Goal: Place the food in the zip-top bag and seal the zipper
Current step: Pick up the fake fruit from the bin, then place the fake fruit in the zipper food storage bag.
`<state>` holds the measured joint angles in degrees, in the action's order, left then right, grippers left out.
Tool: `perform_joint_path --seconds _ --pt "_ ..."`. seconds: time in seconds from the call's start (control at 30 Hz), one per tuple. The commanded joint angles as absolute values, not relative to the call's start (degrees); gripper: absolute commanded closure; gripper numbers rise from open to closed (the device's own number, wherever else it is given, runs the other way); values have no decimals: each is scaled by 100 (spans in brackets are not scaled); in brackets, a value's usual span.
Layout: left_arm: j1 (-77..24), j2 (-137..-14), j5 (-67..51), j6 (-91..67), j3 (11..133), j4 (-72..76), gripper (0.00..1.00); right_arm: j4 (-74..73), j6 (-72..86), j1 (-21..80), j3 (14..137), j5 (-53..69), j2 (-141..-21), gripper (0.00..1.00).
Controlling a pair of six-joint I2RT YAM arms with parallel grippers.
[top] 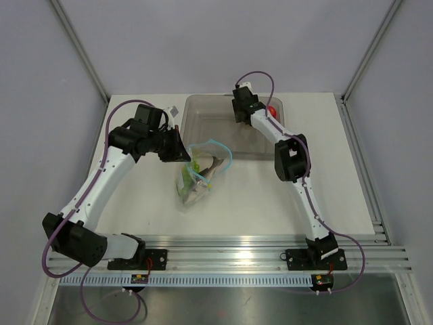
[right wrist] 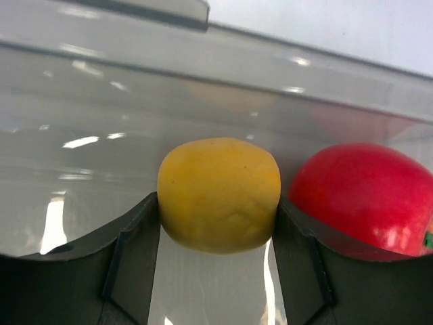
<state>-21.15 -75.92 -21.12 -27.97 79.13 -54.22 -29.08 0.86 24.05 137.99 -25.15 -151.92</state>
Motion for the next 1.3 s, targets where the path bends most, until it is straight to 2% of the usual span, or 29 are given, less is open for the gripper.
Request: perform_joint_path --seconds 0.0,0.17,0.27,0.4,0.67,0.87,1.17,1.2,1.27 --pt "-2118 -7603 -2048 -2681 8094 -5344 100 -2471 255 2391 13273 -1961 -14162 55" --pt "-2118 -7620 -2022 -2637 8165 -5379 100 -2294 570 2382 12210 -1047 -13027 58" --pt "-2118 -7594 -2004 -2628 8121 -5379 100 -2197 747 2382 11419 -432 -11896 59" --pt "-2118 -7550 -2056 -2663 8069 -5309 100 -2372 748 2399 10592 979 -10848 57" --pt "-2118 -7523 -1846 -2760 8226 -5221 100 -2654 1019 3137 9124 1722 -8942 55" --pt "-2118 -7515 -1951 -2812 8165 -5115 100 -2961 1125 4112 8947 1661 -8639 52" --pt "-2118 -7453 -2048 -2874 8086 -5018 100 -2962 1283 4447 9017 1925 -9219 53" --pt "-2118 -7436 -2074 -2883 8086 -5001 100 -2953 1301 4465 9044 1934 -9272 51" --pt "-2118 -7418 -2092 -2883 8068 -4992 100 -2979 1318 4474 9105 1925 -9404 27"
